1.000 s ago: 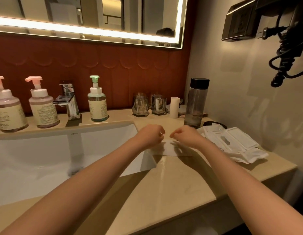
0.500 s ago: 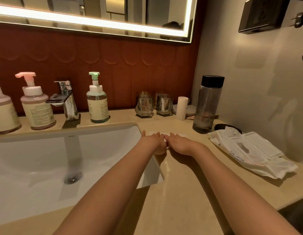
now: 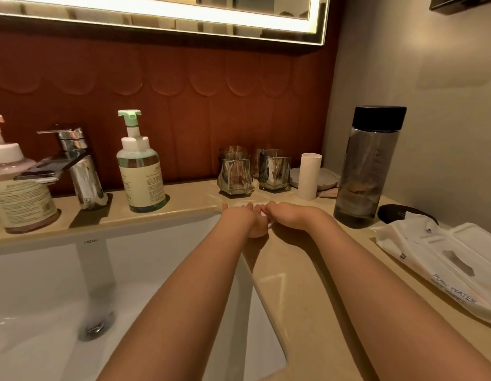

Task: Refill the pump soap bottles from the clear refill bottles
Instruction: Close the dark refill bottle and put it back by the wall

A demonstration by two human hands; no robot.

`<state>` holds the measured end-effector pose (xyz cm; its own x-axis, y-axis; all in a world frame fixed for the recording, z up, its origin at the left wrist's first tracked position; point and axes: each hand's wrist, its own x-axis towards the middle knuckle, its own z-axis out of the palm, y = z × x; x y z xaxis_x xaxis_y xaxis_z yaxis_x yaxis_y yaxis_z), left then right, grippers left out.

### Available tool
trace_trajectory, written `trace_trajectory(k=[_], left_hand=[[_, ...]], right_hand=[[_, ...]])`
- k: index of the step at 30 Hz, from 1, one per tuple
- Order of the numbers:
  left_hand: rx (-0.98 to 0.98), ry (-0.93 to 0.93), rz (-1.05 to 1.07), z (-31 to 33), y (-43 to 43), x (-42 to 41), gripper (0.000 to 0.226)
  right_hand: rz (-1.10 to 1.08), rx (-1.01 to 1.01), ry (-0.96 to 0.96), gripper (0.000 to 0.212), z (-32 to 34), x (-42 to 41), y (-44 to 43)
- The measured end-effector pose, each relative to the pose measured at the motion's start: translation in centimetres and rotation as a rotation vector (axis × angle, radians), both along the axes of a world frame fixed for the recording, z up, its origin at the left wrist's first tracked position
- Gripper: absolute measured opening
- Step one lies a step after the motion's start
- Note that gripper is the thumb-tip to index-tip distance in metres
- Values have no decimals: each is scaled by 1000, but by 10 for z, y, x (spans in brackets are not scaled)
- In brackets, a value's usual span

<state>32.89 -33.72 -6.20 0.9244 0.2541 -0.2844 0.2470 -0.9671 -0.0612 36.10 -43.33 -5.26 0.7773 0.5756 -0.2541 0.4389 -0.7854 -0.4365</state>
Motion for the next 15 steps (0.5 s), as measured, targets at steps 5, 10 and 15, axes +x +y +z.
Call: trace_trajectory(k=[5, 10, 15], left_hand=[[0, -21, 18, -2, 1, -2, 58], [-26, -2, 4, 0, -2, -33, 58], [-21, 8, 17, 2, -18, -65, 56]], right_hand=[[-69, 32, 35, 51, -10, 4, 6], [-52, -6, 29, 51, -10, -21, 0], [50, -96, -66, 48, -13, -53, -13]])
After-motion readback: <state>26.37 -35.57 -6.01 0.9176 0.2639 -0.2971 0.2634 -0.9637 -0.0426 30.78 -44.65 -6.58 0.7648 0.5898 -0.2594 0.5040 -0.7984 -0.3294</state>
